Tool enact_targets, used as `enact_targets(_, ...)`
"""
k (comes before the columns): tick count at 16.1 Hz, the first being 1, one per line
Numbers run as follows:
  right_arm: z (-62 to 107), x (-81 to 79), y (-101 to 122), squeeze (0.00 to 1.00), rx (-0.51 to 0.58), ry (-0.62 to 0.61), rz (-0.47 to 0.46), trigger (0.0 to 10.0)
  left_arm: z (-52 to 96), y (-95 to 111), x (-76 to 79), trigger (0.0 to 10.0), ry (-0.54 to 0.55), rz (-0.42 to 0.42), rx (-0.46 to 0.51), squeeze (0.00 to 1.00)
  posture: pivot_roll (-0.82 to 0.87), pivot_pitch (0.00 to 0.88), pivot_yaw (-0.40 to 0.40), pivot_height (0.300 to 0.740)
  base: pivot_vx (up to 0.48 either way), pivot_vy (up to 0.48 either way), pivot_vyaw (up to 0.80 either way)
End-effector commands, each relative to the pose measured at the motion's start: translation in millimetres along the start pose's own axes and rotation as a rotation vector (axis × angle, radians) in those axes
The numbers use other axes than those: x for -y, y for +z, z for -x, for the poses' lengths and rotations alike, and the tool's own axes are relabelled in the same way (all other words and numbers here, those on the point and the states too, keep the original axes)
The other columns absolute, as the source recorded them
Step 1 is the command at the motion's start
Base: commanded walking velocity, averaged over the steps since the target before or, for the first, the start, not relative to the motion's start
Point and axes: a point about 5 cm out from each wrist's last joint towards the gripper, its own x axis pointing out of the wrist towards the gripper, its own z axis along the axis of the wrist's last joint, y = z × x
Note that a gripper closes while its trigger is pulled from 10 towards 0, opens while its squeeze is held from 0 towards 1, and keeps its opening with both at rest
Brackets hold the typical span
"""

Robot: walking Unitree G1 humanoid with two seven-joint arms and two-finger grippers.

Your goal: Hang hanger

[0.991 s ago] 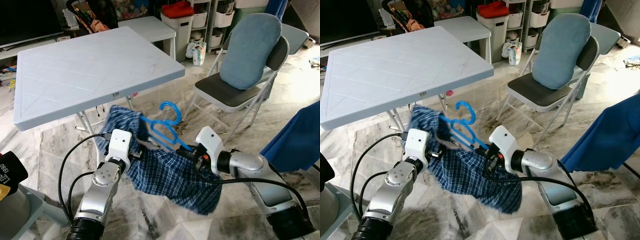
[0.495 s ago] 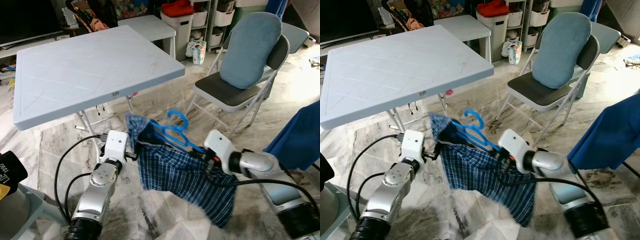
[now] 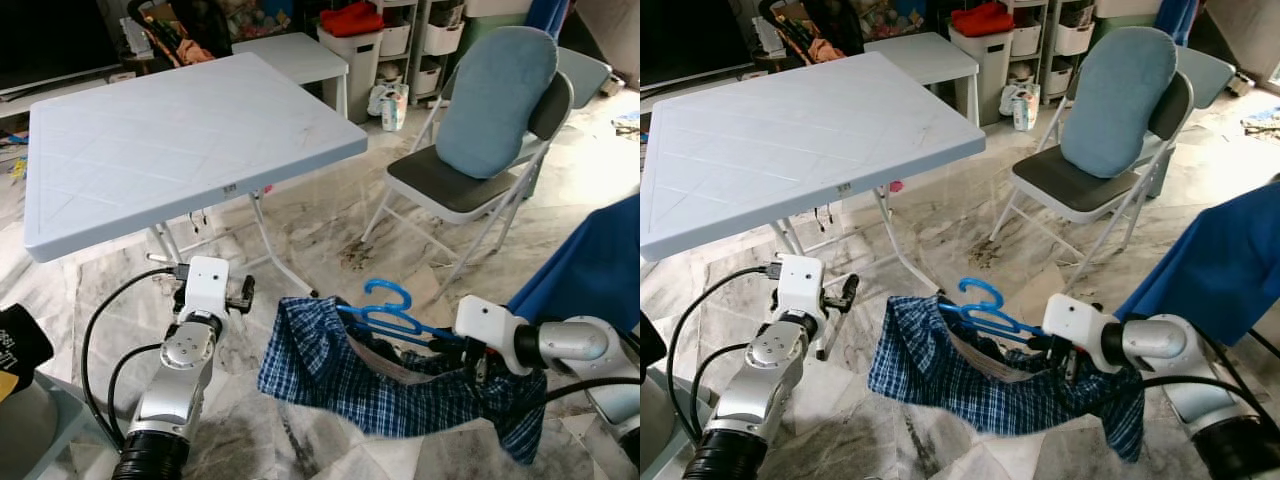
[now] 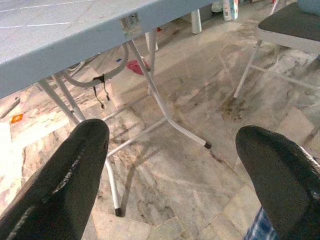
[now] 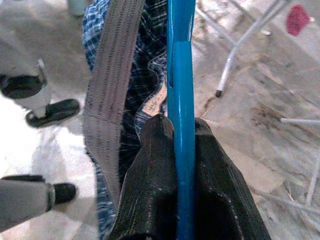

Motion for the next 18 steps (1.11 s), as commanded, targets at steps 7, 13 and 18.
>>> enact_targets(7,-26.5,28.8,70,0.00,0.338,-0.264,-0.140,10.0,5.4,25,56.3,10.0,-0.279,0.057,0.129,1.00,-0.11,0.016,0.032,0.740,0.000,0.000,0.00)
enact_targets(13,-36.7,7.6,93,0.00,0.410,-0.166,-0.166,10.0,5.4,33,64.6,10.0,-0.335,0.060,0.166,1.00,-0.12,0.016,0.034,0.740,0.000,0.000,0.00)
enact_targets(18,-22.9,-5.6,113,0.00,0.479,0.019,-0.178,10.0,-0.6,28,62.1,10.0,-0.307,0.029,0.136,0.00,-0.12,0.016,0.037,0.740,0.000,0.000,0.00)
